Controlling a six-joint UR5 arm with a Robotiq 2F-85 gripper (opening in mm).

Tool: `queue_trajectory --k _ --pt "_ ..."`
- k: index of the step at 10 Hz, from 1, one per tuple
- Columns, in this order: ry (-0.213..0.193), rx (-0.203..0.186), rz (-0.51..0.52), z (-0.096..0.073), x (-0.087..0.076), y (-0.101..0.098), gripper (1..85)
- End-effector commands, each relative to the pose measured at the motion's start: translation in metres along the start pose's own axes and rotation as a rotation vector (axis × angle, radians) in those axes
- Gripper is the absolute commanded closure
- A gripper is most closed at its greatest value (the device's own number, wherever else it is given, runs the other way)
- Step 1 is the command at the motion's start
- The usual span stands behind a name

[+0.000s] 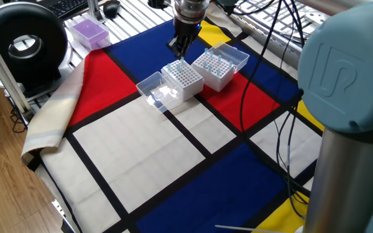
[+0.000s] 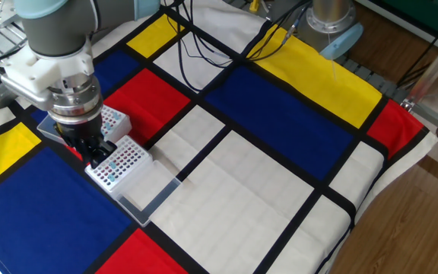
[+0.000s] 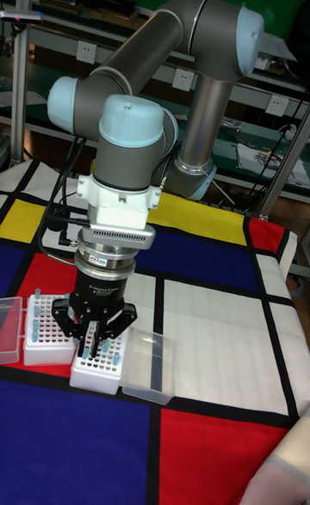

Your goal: Transfer all medium pipette tips from one holder to another

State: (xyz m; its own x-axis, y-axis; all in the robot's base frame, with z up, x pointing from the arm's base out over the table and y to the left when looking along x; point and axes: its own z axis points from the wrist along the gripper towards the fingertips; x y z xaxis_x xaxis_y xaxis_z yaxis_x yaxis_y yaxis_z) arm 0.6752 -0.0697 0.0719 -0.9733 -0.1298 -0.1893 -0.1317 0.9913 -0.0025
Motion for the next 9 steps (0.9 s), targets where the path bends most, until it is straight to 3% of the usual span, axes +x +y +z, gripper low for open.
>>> queue_trajectory --k 1,9 --pt "-0.007 -0.009 0.008 0.0003 0.0021 -0.0002 61.3" --pt "-0.021 0.003 0.037 0.0042 -0.0001 -0.0002 65.0"
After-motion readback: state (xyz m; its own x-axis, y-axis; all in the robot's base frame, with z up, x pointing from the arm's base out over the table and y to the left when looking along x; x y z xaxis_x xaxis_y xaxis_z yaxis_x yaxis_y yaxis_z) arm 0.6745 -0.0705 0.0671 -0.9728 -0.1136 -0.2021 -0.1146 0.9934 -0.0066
